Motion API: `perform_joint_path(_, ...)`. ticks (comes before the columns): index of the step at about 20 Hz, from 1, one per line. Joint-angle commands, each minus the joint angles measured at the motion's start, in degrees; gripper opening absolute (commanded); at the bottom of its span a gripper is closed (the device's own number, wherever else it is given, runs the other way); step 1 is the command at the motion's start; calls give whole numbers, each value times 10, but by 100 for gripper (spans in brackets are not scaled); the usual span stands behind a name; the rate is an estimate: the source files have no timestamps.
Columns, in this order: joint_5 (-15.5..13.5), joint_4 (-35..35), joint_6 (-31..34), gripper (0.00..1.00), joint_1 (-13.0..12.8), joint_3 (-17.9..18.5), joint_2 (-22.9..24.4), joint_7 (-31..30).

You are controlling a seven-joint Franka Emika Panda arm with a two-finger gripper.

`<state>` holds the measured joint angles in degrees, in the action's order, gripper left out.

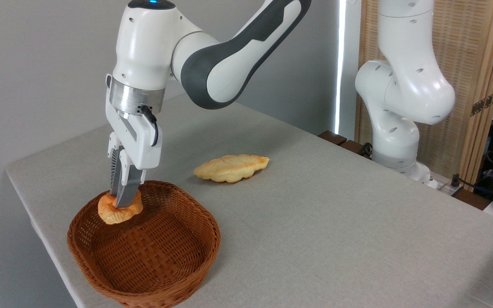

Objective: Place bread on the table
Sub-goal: 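Lift the orange bun out of the basket and carry it beside the flat bread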

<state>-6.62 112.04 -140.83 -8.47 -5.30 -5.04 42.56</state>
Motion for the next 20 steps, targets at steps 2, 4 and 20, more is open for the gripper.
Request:
perform_joint_path(2, -8, 7, 29, 31, -3, 7, 25, 8)
perform_joint_path(4, -9, 7, 43, 31, -1, 9, 40, 8)
perform_joint_path(20, -8, 134, 274, 29, 0, 103, 261, 75)
